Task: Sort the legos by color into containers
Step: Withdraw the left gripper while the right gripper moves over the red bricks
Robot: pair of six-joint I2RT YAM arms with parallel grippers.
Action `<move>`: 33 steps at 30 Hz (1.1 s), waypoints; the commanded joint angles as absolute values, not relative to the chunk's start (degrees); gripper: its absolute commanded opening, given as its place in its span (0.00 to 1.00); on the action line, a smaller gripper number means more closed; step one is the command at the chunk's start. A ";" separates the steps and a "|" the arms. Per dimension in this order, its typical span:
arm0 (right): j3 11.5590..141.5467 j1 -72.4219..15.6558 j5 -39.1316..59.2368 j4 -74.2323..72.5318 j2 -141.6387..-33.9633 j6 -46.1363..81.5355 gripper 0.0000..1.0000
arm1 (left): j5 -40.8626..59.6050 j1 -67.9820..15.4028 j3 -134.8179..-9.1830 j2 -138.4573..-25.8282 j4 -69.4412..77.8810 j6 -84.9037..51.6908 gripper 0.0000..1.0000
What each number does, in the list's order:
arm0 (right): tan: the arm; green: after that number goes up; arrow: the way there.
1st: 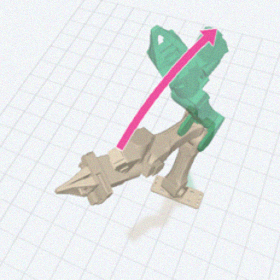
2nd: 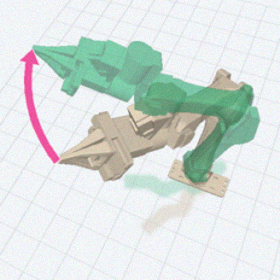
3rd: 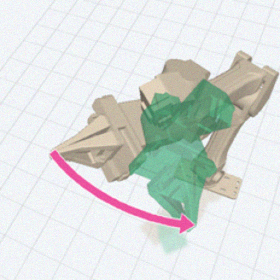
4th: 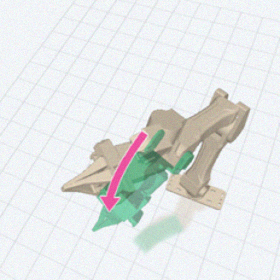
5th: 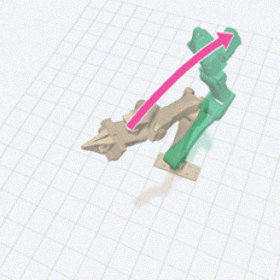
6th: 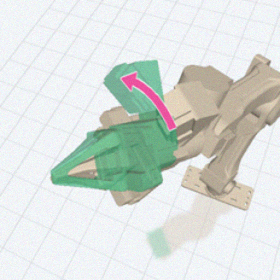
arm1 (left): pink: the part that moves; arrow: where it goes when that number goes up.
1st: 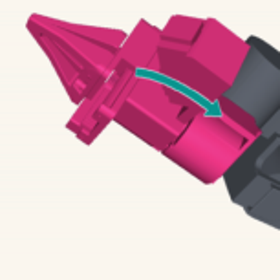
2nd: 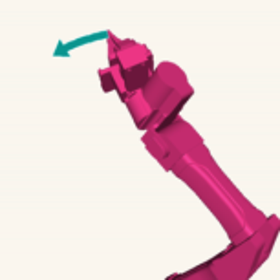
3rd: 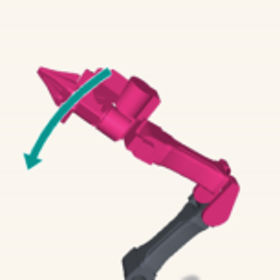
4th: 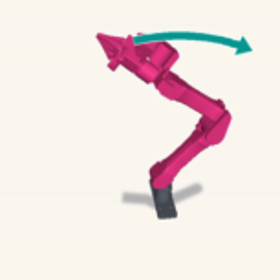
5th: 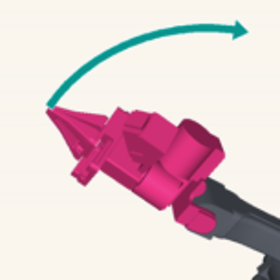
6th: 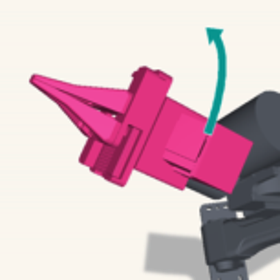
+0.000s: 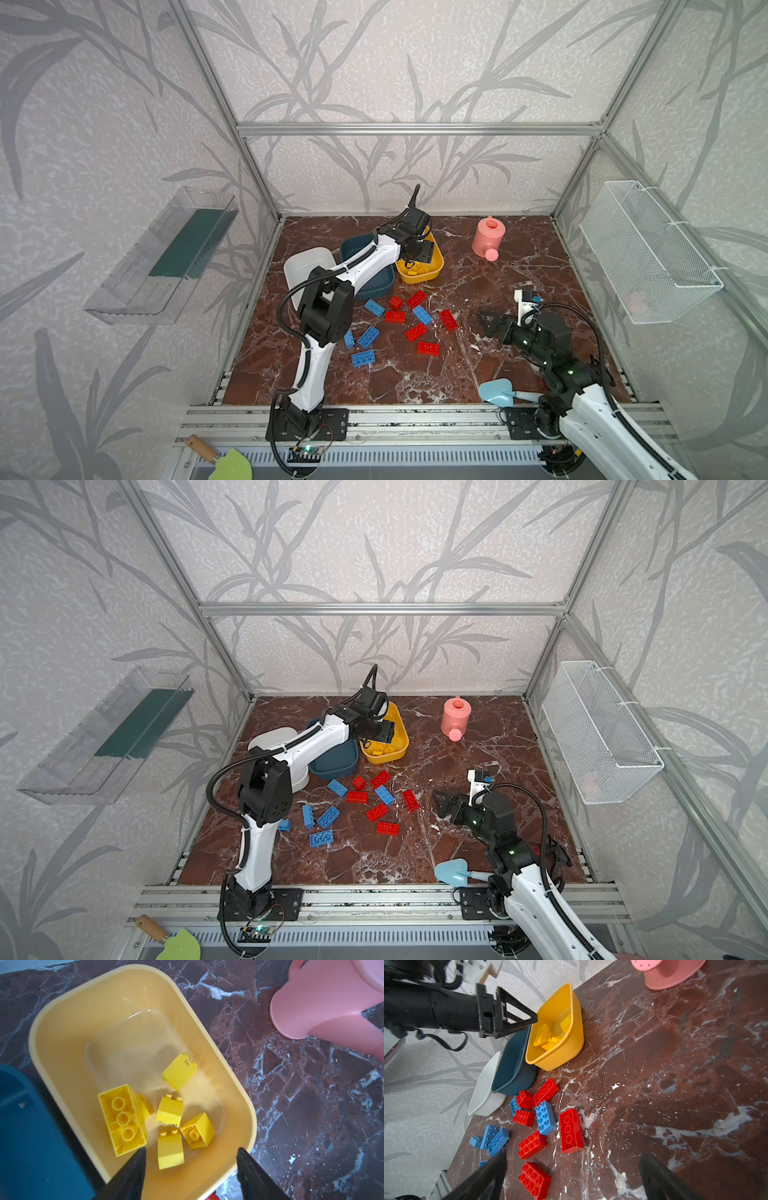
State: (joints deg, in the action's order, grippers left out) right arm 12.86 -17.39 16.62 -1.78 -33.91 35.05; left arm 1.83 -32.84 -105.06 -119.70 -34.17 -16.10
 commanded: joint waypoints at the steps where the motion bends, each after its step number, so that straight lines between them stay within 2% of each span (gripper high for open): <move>1: 16.61 -18.47 17.46 -1.12 -34.92 34.29 0.99 | 1.89 -32.94 -101.38 -111.47 -32.21 -17.53 0.70; 5: 20.00 -22.40 14.83 1.15 -38.00 33.42 0.99 | 0.70 -33.03 -94.83 -103.63 -31.74 -19.34 0.70; 10: 24.87 -32.02 7.94 3.85 -43.52 31.63 0.99 | 0.01 -33.23 -81.63 -89.45 -26.60 -21.69 0.70; 16: 31.99 -40.01 3.05 7.99 -52.54 28.47 0.99 | -0.34 -33.29 -71.84 -74.73 -30.02 -23.28 0.72; 20: 36.33 -41.98 2.02 11.20 -58.09 26.14 1.00 | -2.34 -33.27 -65.42 -63.70 -33.80 -23.80 0.73; 25: 39.50 -42.30 1.13 13.45 -61.32 24.32 0.96 | -4.39 -33.27 -57.49 -49.87 -36.96 -23.91 0.74; 33: 44.12 -41.71 -5.30 19.51 -65.43 19.02 0.83 | -7.84 -33.30 -50.97 -36.70 -43.04 -21.82 0.77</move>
State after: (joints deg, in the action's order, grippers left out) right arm 42.04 -41.98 -1.74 15.62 -64.18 22.04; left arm -5.54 -33.15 -52.93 -38.09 -39.44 -22.85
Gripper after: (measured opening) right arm 0.844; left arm 0.768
